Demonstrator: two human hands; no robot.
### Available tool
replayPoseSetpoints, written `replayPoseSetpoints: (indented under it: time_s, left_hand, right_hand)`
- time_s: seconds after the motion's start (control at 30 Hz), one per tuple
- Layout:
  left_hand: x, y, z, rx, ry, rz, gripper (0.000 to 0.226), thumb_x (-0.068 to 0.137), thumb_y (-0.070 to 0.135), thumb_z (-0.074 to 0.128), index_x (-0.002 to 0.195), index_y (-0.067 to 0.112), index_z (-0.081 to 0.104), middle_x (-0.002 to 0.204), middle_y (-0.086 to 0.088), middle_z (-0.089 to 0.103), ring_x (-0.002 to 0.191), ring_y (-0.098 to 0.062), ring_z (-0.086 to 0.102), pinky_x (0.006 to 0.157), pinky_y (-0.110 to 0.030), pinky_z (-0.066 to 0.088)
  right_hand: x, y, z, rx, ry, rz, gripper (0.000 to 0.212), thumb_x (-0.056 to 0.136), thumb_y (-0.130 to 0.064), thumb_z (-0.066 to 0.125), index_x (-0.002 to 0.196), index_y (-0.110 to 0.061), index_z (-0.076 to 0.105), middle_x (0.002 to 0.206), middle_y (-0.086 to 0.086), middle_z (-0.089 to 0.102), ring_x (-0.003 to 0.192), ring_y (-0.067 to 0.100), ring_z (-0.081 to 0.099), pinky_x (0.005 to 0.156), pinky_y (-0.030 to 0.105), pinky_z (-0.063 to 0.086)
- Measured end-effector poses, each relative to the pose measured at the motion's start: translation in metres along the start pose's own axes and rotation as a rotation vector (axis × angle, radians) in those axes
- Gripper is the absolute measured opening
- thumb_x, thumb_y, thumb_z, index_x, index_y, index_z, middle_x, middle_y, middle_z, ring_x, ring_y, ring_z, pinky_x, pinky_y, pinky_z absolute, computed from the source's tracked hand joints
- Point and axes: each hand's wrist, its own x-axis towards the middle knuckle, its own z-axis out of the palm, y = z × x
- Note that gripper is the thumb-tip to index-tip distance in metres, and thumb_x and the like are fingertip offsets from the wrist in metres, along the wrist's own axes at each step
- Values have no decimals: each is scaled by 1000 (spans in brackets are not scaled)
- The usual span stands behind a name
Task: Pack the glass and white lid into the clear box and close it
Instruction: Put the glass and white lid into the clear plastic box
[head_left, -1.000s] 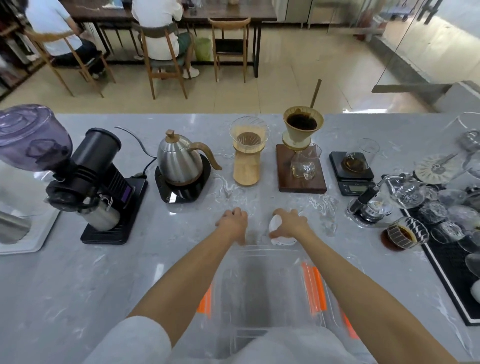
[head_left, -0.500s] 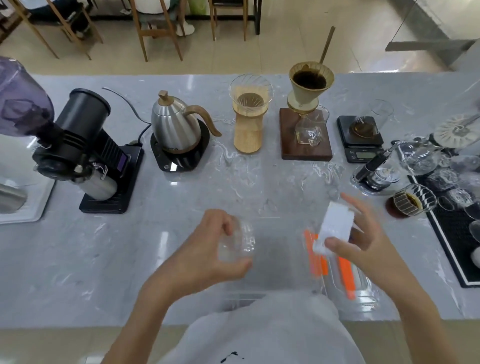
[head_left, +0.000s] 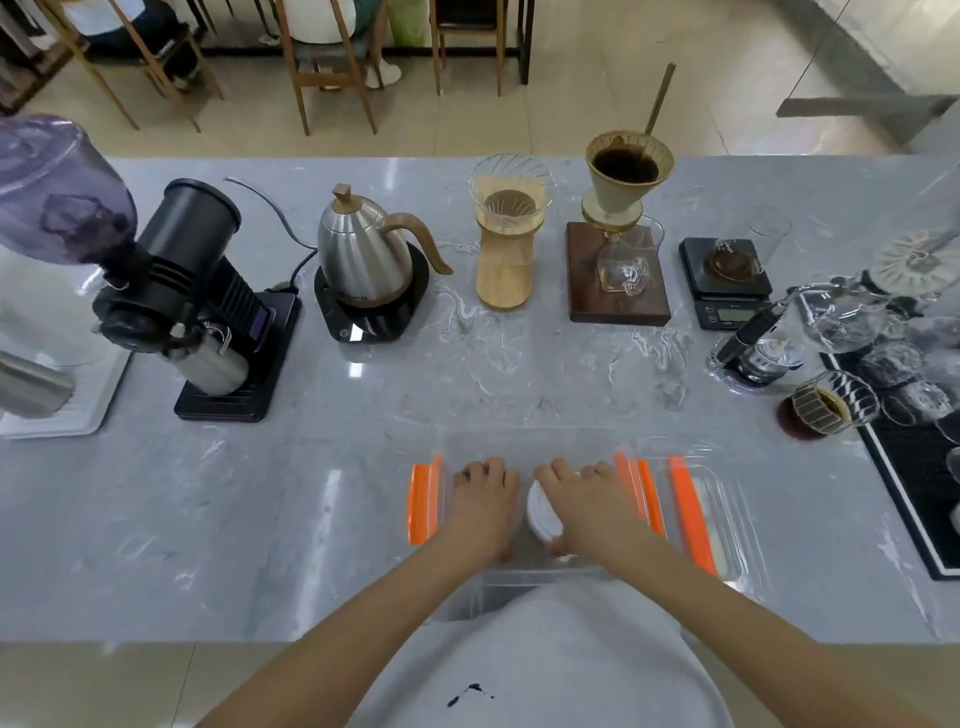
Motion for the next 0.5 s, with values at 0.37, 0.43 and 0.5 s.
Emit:
replayPoseSetpoints:
  time_s: [0.37,0.43,0.5]
  left_hand:
    - [2,4,1,86,-2,2,64,94,41,63,139,3,38,140,-18,43,128,-35,48,105,-42,40]
    - [1,5,0,89,-3,-2,61,95,39,61,139,2,38,142,-20,43,129,-37,48,106,-43,40]
    - [0,7,-3,73,-28,-10,65,94,42,62,140,2,39,142,-23,44,129,-39,48,108,-45,39]
  right_hand:
    - [10,-2,20,64,-10,2,79,69,-48,78,132,-17,42,129,9,50,118,28,47,92,37,43]
    - [10,-2,21,37,1,0,77,70,-49,76,131,-16,42,127,10,51,118,28,46,93,37,41]
    - [11,-2,22,12,-3,10,76,72,-48,75,132,-15,42,125,10,52,116,29,48,92,37,40]
